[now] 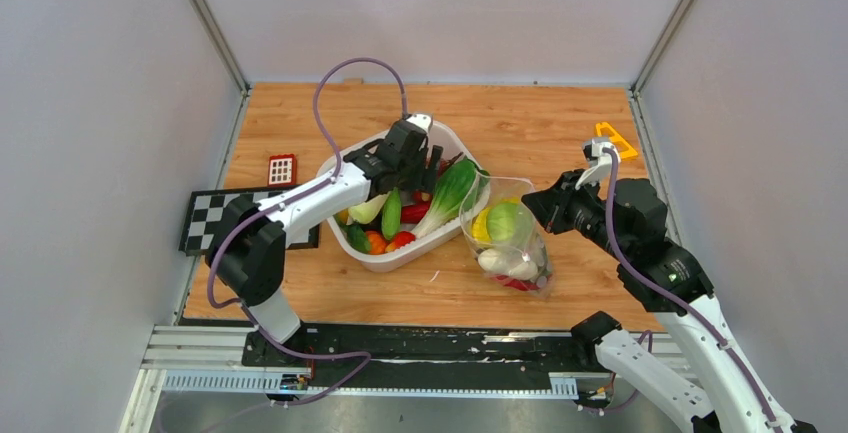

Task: Place the food in the zip-top bag and seal the zipper
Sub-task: Pick up the fake vegetable from the bin.

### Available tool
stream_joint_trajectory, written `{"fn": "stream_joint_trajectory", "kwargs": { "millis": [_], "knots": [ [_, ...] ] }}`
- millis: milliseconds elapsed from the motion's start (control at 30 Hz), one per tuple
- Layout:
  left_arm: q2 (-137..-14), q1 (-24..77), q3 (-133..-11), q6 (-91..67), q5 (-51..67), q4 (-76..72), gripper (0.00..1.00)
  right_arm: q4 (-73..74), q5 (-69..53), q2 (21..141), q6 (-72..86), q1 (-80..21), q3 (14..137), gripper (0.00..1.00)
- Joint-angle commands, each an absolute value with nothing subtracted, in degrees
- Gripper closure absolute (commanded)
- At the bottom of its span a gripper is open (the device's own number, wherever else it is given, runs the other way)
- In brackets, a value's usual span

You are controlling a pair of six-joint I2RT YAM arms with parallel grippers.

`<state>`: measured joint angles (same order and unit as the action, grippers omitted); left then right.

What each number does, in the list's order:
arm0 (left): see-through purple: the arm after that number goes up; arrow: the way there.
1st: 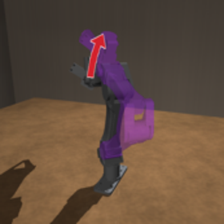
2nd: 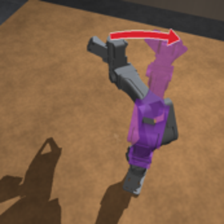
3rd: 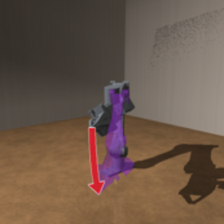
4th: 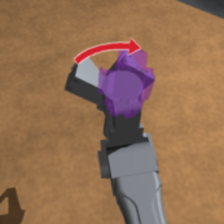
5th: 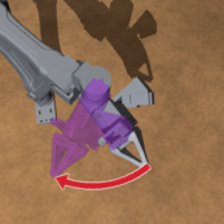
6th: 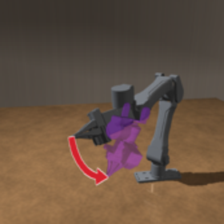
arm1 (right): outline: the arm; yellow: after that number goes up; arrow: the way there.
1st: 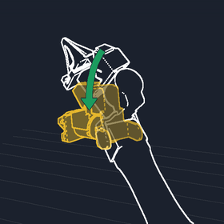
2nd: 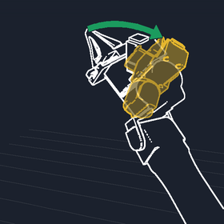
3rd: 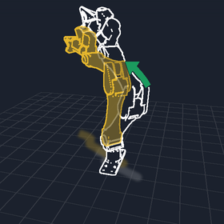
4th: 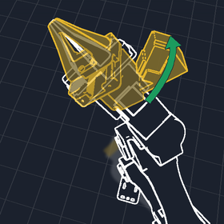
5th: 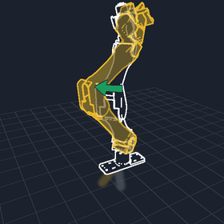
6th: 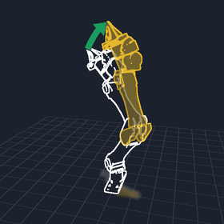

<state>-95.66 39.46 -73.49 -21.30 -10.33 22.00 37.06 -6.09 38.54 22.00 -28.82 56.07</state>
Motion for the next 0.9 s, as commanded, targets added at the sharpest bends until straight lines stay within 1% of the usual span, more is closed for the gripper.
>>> {"fn": "stream_joint_trajectory", "kwargs": {
  "millis": [0, 133, 233, 333, 467, 733, 867],
  "knots": [
    [-93.0, 38.9, -70.4, -21.2, -11.4, 22.0, 0.17, 33.9, -5.9, 37.9, 22.3, -29.0, 55.8, 0.97],
    [-90.0, 38.9, -64.7, -23.3, -14.4, 20.4, 0.16, 32.9, -6.5, 38.6, 22.3, -29.0, 55.6, 0.96],
    [-89.9, 38.9, -63.3, -24.2, -19.0, 21.9, 0.16, 32.7, -7.4, 39.4, 22.3, -29.0, 55.7, 0.96],
    [-90.1, 38.9, -62.9, -24.5, -21.3, 22.7, 0.16, 32.3, -7.7, 39.6, 22.5, -29.1, 55.5, 0.96],
    [-88.6, 39.2, -62.1, -24.4, -20.9, 22.5, 0.16, 32.2, -7.5, 39.2, 22.7, -29.1, 55.2, 0.96],
    [-81.1, 40.6, -58.7, -25.4, -22.7, 23.2, 0.13, 31.7, -7.8, 39.8, 23.1, -29.1, 55.2, 0.96],
    [-80.5, 40.6, -56.1, -26.6, -23.4, 23.0, 0.11, 31.1, -8.5, 40.2, 23.4, -29.0, 54.9, 0.96]
  ]
}}
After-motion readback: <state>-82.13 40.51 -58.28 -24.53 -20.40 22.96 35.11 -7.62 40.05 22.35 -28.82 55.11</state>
